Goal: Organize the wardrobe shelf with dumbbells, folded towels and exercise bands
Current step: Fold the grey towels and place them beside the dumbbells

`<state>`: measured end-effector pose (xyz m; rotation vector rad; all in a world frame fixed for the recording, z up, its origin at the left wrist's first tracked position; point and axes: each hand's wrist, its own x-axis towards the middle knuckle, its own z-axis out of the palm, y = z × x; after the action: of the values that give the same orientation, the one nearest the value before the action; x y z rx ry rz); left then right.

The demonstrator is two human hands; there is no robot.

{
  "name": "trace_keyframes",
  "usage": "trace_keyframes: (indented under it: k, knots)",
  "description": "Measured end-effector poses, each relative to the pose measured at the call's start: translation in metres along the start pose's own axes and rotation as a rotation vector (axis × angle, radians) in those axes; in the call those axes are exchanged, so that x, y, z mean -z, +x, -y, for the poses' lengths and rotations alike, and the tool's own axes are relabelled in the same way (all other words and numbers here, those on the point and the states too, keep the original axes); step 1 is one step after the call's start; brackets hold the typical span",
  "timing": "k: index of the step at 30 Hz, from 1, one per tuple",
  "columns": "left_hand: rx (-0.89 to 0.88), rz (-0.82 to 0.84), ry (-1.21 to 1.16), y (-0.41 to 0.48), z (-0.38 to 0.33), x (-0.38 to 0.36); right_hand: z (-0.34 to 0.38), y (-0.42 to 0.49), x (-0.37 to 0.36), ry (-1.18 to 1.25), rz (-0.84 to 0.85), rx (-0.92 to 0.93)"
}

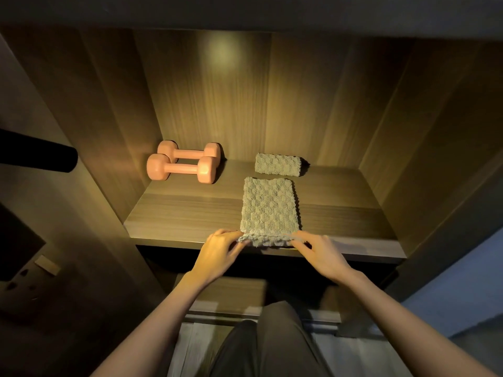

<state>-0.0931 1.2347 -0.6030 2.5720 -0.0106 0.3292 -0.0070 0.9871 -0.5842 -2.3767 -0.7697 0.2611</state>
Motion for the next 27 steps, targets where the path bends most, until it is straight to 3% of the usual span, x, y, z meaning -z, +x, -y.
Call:
trace_keyframes:
  k: [7, 14, 21, 24, 27]
  knots:
    - [0.236, -0.122, -0.124, 0.024, -0.012, -0.002, 0.002, 0.015, 0.004, 0.214, -0.118, -0.186]
    - [0.344, -0.144, -0.032, 0.038, -0.016, -0.013, -0.001, 0.038, -0.007, 0.137, -0.255, -0.309]
    - [0.388, -0.159, 0.055, 0.041, -0.013, -0.020, 0.006, 0.043, -0.015, -0.138, -0.298, -0.306]
    - [0.343, -0.210, -0.015, 0.035, -0.014, -0.019, 0.012, 0.044, -0.015, -0.294, -0.337, -0.209]
    - [0.038, -0.227, 0.097, 0.035, -0.016, -0.013, 0.015, 0.044, -0.015, -0.374, -0.288, 0.027]
